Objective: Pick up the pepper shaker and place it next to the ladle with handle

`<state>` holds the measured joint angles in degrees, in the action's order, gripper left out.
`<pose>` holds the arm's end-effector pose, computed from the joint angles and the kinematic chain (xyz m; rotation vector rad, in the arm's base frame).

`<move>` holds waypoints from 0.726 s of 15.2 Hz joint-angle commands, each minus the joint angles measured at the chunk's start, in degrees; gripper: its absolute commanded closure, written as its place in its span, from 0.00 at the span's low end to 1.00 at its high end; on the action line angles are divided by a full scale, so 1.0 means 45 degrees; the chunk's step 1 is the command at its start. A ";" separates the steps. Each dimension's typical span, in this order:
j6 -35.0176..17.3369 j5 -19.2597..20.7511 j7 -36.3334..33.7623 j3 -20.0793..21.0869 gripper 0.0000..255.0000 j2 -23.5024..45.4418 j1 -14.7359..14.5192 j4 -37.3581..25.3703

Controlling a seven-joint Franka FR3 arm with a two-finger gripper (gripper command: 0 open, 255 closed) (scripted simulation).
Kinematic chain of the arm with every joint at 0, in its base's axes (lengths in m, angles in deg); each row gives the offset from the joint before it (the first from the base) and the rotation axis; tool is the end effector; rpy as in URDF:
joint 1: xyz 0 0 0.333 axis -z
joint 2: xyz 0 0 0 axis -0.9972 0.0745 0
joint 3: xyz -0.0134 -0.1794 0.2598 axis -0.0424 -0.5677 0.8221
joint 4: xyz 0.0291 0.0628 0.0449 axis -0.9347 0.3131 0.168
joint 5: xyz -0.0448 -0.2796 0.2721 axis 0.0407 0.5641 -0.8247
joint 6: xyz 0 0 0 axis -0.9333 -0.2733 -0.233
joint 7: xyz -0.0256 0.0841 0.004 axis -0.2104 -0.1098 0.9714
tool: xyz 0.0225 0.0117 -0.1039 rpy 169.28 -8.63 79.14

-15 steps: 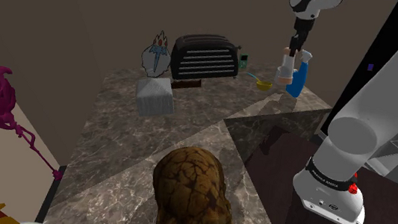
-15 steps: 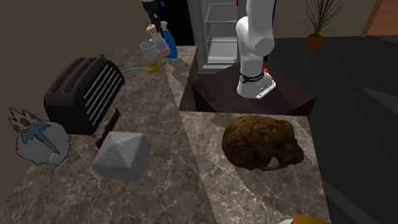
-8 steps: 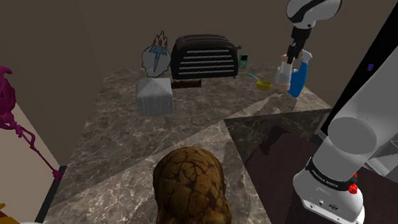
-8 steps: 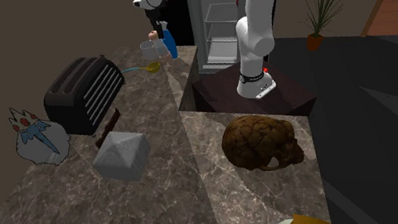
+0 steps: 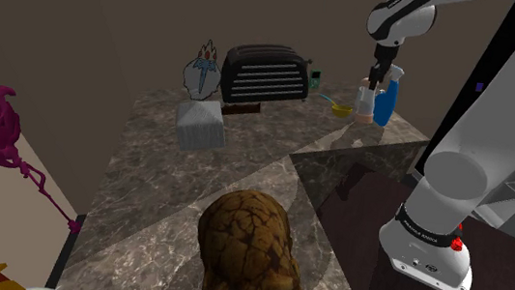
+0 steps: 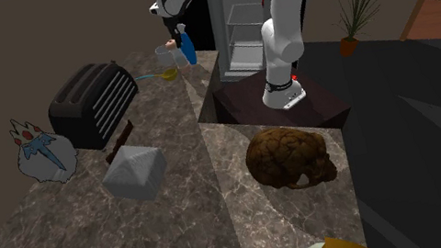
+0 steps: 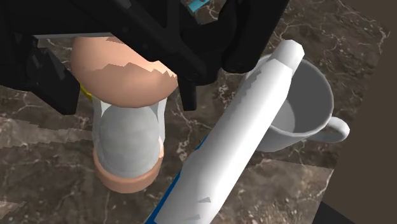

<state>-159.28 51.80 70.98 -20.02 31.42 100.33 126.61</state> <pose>0.3227 -0.4206 0.4069 2.9939 -0.0787 -0.0160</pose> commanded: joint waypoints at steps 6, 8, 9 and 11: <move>-0.0018 0.0006 -0.0003 -0.0001 0.00 -0.0007 0.0001 0.0018; -0.0018 0.0006 -0.0003 -0.0001 0.00 -0.0007 0.0001 0.0018; -0.0018 0.0006 -0.0003 -0.0001 0.00 -0.0007 0.0001 0.0018; 0.0423 0.0178 -0.0134 0.0067 0.00 -0.0304 -0.0023 -0.0161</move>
<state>-158.59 52.22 70.59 -19.84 30.76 100.26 126.48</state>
